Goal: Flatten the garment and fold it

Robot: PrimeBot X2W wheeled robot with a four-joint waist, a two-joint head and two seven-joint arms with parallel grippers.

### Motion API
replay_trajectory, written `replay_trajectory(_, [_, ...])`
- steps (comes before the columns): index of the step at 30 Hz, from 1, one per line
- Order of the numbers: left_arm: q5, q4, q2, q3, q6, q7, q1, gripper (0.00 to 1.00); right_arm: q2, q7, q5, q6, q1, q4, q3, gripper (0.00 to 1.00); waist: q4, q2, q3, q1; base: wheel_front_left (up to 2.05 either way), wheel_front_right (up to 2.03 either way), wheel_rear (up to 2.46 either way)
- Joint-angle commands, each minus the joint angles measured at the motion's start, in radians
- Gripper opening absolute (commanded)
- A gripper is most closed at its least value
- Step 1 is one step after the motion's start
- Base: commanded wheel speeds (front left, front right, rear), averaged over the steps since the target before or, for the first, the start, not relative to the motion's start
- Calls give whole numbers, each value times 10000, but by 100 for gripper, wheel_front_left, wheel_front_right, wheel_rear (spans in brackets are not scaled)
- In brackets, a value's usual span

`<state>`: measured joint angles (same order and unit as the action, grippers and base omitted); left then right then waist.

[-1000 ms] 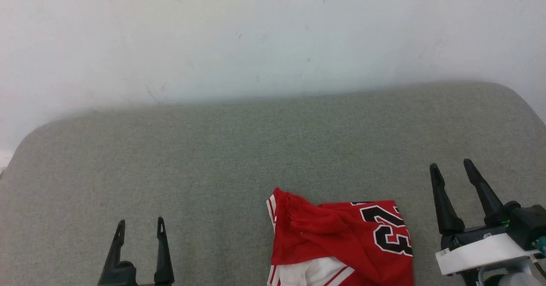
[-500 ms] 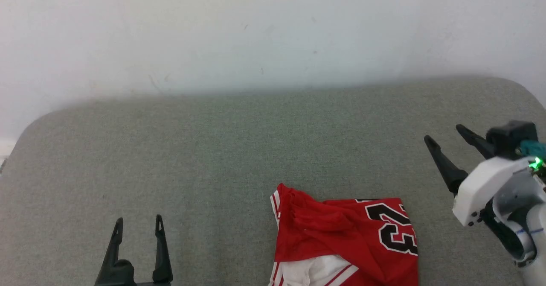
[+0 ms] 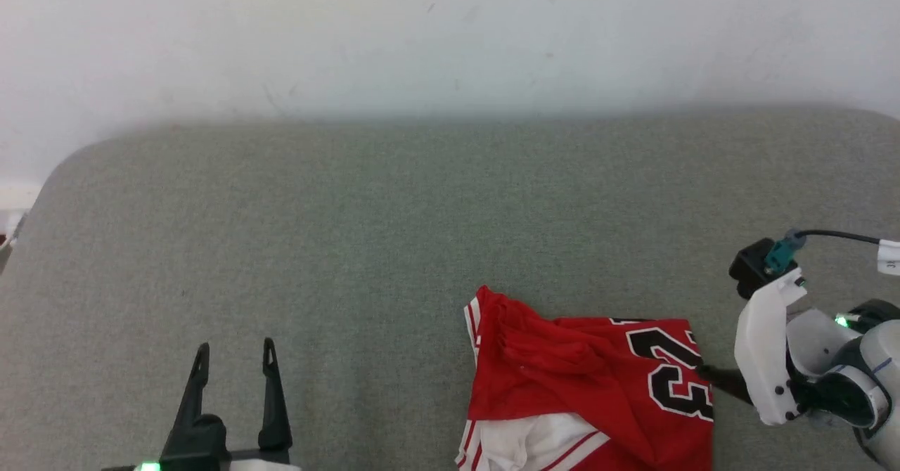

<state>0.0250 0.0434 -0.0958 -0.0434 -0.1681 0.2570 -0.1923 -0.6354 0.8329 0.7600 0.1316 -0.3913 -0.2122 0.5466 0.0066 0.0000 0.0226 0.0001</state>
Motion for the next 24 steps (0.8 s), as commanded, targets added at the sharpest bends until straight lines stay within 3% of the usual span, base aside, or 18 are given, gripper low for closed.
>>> replay_trajectory(1, [-78,32,69,-44,-19,47,214,100,153,86,352,-9,-233,-412,160,100,219,0,325,-1,0,0,0])
replay_trajectory(7, [-88,-36,124,-156,15,47,592,100,867,-222,900,-9,-350,-1967,468,100,502,0,760,-1,0,0,0])
replay_trajectory(14, [-88,-122,157,-174,17,47,791,100,1514,-887,1180,-9,-39,-2941,1395,100,615,0,945,-1,0,0,0])
replay_trajectory(15, [-89,-136,160,-173,15,47,795,100,1531,-964,1234,-9,-19,-2953,1562,55,611,0,939,-1,0,0,0])
replay_trajectory(16, [-89,-145,162,-162,10,47,788,100,1525,-1146,1275,-9,-33,-2933,1678,0,588,0,926,-1,0,0,0])
replay_trajectory(24, [-92,-203,135,-76,-4,47,583,100,1107,-2417,1640,-9,-526,-2352,2210,0,120,0,635,-1,0,0,0])
